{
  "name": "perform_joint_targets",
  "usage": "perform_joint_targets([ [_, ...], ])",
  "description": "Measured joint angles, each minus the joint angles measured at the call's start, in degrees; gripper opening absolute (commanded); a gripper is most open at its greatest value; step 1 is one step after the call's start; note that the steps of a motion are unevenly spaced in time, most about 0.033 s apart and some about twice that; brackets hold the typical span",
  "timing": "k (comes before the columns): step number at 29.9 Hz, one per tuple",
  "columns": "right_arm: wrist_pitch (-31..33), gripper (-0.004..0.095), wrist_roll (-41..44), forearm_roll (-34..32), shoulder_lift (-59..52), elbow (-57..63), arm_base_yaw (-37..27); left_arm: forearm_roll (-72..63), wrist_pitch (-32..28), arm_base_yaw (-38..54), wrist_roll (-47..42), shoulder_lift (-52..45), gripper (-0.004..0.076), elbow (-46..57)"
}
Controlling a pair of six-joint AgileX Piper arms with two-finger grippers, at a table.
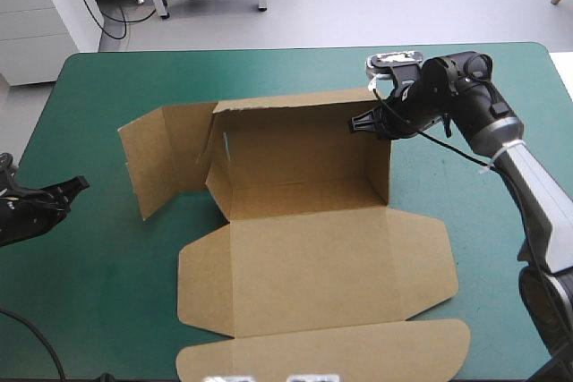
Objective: Fold the box
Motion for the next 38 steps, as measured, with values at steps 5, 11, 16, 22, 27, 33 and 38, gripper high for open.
perform_joint_targets([
  [5, 2.74, -0.002, -0.73, 0.9, 2.99, -0.75, 0.0, -0.51, 0.0, 0.0, 0.0, 0.0, 0.0011, 0.0],
  [11, 1.91, -0.002, -0.75, 0.97, 5.41, -1.98, -0.43, -0.9, 0.0, -0.66, -0.1, 0.0, 0.0011, 0.0],
  [16, -5.01, -0.002, -0.61, -0.16, 8.34, -2.41, -0.48, -1.16, 0.0, -1.33, -0.22, 0.0, 0.0011, 0.0],
  [22, -14.2, -0.0013, -0.15, -1.52, 12.36, -2.41, -0.48, -1.16, -0.06, -1.33, -0.29, 0.0, 0.0011, 0.0],
  [27, -17.98, 0.0146, -0.15, -1.72, 14.62, -2.35, -0.48, -1.16, -0.85, -1.38, -0.29, 0.0, 0.0011, 0.0],
  [33, -17.37, 0.0691, -0.28, -2.47, 16.03, -1.74, -0.48, -1.16, -1.31, -1.38, -0.29, 0.0, 0.0011, 0.0],
  [38, -14.91, 0.0876, 2.5, -2.88, 16.2, -4.92, -0.48, -1.1, -1.38, -1.38, -0.33, 0.0, 0.0011, 0.01],
])
